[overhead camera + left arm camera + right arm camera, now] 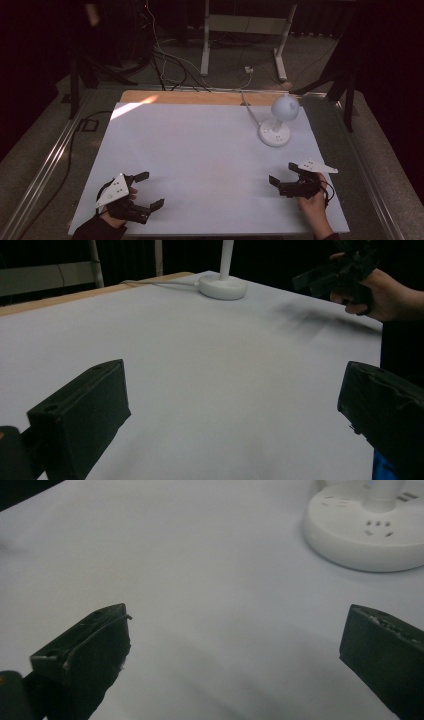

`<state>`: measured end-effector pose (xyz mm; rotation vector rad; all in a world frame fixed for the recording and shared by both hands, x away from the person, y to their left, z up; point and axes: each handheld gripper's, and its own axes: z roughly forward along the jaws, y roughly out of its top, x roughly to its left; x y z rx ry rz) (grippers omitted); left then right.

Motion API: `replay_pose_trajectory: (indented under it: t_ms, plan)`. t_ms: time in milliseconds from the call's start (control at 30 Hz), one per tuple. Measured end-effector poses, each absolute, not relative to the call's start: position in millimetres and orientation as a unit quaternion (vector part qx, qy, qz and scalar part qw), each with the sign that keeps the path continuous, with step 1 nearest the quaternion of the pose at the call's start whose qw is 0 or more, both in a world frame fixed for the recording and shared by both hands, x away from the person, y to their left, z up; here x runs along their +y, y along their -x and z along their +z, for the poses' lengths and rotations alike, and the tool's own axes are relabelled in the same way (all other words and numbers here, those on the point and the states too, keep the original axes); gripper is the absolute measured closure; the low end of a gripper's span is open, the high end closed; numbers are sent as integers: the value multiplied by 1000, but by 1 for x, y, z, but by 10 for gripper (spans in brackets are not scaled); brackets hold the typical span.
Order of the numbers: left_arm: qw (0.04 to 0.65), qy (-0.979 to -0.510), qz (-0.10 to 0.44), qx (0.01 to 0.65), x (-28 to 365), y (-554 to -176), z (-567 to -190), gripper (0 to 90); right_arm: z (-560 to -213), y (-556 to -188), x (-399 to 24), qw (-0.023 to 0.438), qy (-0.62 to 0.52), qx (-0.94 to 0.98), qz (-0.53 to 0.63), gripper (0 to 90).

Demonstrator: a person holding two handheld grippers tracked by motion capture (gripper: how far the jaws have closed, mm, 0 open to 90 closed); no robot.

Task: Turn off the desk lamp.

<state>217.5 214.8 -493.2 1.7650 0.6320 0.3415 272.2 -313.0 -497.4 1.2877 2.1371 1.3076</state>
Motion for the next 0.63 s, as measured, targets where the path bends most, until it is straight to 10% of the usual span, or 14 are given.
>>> replay_pose_trajectory:
  t_ms: [633]
  plan:
    - [578,-757,145,268,214,-217,-493,7,-509,-245,-298,161,-408,789,432,0]
